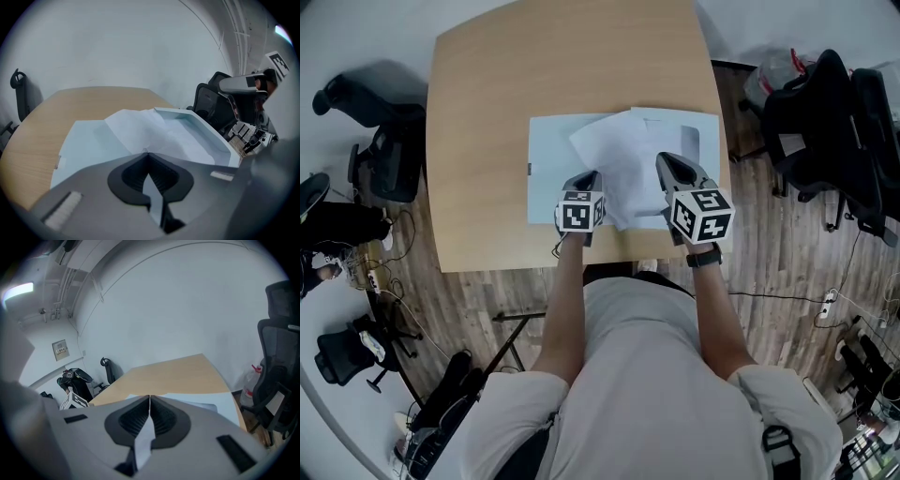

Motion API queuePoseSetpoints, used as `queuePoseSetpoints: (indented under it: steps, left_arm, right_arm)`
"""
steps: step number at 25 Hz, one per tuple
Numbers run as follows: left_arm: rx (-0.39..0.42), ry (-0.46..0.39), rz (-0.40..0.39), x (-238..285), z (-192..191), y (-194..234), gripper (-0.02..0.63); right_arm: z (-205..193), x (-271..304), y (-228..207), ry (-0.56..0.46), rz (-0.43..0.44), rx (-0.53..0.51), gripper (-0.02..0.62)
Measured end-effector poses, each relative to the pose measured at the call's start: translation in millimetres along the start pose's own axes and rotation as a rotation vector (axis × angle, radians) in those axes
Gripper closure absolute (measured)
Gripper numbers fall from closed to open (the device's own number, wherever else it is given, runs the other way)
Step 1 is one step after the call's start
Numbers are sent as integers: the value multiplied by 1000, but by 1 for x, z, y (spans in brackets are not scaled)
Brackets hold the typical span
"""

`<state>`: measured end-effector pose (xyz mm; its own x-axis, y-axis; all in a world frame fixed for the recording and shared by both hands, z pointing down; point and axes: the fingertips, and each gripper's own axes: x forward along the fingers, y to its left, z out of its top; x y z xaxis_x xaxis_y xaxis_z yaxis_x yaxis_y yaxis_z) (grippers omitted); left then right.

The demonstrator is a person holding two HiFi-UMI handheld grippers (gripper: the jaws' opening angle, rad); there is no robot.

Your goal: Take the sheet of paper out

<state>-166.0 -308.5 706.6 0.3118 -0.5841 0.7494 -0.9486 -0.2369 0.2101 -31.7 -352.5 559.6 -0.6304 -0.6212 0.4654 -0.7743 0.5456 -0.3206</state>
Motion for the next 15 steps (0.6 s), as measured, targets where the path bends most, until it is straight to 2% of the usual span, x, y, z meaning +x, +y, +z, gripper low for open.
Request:
queuePoseSetpoints:
  steps: [10,15]
  left_arm:
    - [35,-125,63,-57,27,9,597]
    - [69,-207,96,-91,52,11,597]
  right_arm:
    - [19,-22,36,-72,38,-68,583]
    - [41,-42,52,-148,65,-59,583]
